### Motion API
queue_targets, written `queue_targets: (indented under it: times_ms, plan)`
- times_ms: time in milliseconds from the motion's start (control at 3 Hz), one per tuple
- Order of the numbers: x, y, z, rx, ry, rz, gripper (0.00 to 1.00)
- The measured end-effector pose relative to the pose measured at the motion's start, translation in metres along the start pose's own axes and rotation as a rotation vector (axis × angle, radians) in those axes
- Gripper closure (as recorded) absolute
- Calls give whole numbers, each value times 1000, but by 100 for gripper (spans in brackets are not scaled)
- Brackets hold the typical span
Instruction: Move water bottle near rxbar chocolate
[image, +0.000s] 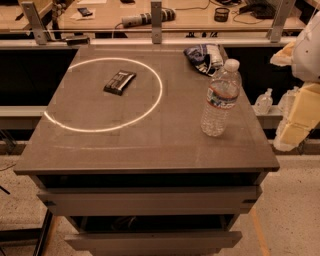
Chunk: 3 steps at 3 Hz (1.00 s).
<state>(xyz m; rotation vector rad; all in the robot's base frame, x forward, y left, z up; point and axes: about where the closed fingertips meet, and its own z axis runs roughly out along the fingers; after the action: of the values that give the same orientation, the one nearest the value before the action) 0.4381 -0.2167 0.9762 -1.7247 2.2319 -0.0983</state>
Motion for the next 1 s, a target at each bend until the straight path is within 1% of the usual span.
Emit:
queue_targets:
  times_ms: [333, 667, 1000]
  plan:
    - [0, 0, 0, 0, 0, 0, 0]
    - [3, -4, -2, 6, -90, 41, 0]
    - [23, -18, 7, 35, -279, 103, 0]
